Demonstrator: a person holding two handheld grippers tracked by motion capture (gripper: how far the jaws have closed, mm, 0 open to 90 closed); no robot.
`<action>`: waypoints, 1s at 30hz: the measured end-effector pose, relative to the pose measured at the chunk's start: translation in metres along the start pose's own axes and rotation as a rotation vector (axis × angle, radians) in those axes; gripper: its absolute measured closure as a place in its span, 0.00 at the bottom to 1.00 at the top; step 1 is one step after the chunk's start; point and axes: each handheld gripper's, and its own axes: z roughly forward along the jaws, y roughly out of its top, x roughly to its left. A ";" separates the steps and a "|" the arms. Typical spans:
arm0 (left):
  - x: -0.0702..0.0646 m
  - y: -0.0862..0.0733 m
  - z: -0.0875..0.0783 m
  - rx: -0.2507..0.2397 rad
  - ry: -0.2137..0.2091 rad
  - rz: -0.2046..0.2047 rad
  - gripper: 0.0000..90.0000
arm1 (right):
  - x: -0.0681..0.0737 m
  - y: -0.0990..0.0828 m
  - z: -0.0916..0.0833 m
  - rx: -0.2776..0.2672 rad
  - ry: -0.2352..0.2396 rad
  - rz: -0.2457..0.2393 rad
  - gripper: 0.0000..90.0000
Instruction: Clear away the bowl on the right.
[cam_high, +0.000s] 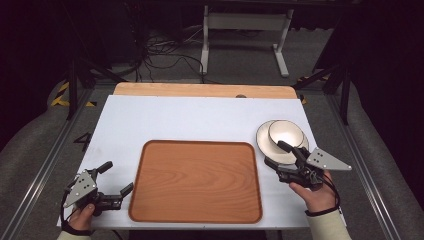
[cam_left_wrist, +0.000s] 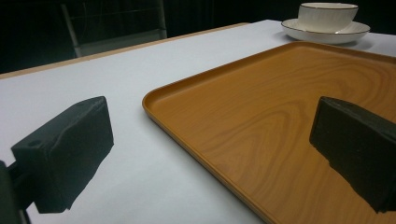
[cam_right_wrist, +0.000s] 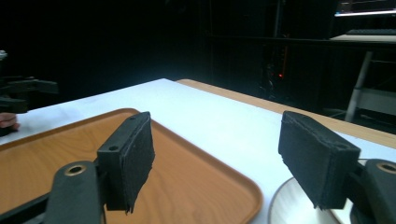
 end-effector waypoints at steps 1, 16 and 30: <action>0.000 0.000 0.000 0.000 0.000 0.000 0.00 | -0.003 0.001 0.000 0.000 -0.003 0.003 0.30; 0.000 0.000 0.000 0.005 0.000 0.001 0.00 | -0.031 0.017 0.006 0.047 -0.042 0.027 0.30; 0.000 0.000 0.000 0.007 -0.001 0.000 0.00 | -0.056 0.035 0.013 0.093 -0.097 0.027 0.31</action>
